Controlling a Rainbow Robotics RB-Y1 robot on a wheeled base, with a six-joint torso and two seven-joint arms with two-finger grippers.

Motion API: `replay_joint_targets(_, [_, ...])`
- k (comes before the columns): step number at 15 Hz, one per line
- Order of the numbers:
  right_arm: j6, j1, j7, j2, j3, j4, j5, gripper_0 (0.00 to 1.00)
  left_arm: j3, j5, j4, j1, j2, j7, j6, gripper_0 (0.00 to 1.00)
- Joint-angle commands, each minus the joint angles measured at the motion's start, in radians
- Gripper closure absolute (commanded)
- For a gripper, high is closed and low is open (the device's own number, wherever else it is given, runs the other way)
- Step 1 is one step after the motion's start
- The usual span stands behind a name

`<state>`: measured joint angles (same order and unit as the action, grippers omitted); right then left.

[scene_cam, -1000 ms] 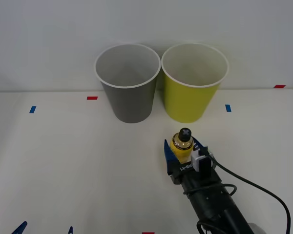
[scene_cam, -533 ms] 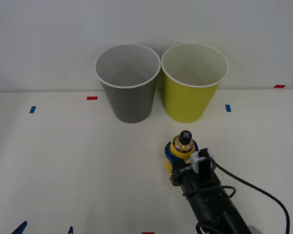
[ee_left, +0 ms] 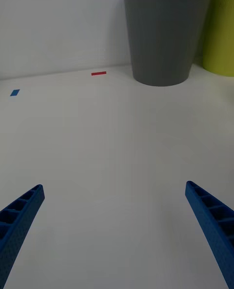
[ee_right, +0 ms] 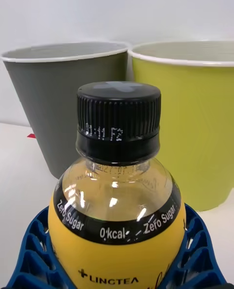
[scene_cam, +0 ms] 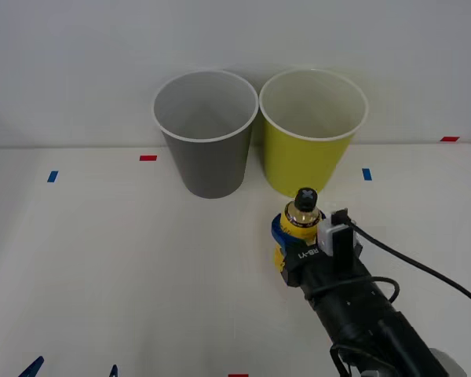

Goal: Put cans in the gray bin and PET bottles in the light green bin.

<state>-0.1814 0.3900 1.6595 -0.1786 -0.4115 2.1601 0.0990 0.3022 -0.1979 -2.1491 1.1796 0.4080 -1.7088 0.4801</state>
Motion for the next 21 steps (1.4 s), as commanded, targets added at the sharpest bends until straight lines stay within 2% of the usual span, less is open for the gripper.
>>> replay_joint_targets(1, [-0.253,-0.016,-0.109,-0.004,0.010,0.213,-0.019,0.96,0.000,0.000,0.000,0.000,0.000,0.000,0.000,0.00])
replay_joint_targets(4, [-0.452,-0.100,-0.192,-0.004,0.028,0.339,-0.059,0.96,0.000,0.000,0.000,0.000,0.000,0.000,0.000,0.00])
replay_joint_targets(7, [-0.615,-0.232,-0.323,-0.013,0.034,0.397,-0.200,0.97,0.000,0.000,0.000,0.000,0.000,0.000,0.000,0.00])
replay_joint_targets(9, [-0.691,-0.315,-0.394,-0.025,0.049,0.414,-0.211,0.97,0.000,0.000,0.000,0.000,0.000,0.000,0.000,0.00])
replay_joint_targets(10, [-0.731,-0.362,-0.397,-0.029,0.065,0.426,-0.208,0.97,0.000,0.000,0.000,0.000,0.000,0.000,0.000,0.00])
replay_joint_targets(14, [-0.874,-0.548,-0.394,-0.019,0.211,0.431,-0.048,0.97,0.000,0.000,0.000,0.000,0.000,0.000,0.000,0.00])
replay_joint_targets(17, [-0.903,-0.678,-0.377,-0.016,0.299,0.346,0.047,0.97,0.000,0.000,0.000,0.000,0.000,0.000,0.000,0.00])
replay_joint_targets(21, [-0.903,-0.841,-0.363,-0.050,0.329,0.178,0.034,0.97,0.000,0.000,0.000,0.000,0.000,0.000,0.000,0.00])
